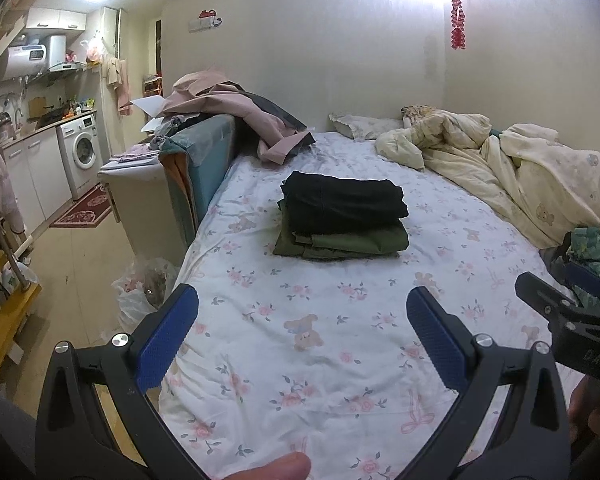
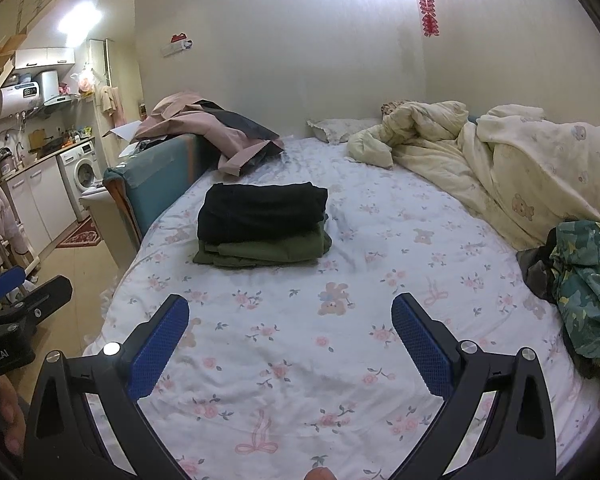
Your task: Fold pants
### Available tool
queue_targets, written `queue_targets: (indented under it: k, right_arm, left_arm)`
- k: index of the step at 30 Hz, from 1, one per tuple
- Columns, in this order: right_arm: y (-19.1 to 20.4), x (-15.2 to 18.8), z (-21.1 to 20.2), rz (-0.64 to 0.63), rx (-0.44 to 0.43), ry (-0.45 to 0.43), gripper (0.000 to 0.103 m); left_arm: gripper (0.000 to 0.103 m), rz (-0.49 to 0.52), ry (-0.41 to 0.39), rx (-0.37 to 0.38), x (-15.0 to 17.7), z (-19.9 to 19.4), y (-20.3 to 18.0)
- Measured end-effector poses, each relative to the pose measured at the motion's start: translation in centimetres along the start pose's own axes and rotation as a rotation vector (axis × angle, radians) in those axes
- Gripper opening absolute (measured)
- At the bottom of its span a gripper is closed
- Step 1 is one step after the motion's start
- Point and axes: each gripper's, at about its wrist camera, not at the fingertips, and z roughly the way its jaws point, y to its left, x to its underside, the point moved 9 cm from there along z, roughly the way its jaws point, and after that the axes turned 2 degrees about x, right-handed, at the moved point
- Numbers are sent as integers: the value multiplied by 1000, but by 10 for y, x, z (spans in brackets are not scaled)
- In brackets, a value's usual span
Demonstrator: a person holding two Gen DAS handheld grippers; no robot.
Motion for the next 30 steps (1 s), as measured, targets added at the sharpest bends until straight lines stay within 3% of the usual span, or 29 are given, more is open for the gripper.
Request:
queue_targets:
  k: [30]
  right_arm:
    - [1, 0, -1, -10, 4, -9, 103]
  left_arm:
    - [103, 1, -4, -1, -1, 3, 3]
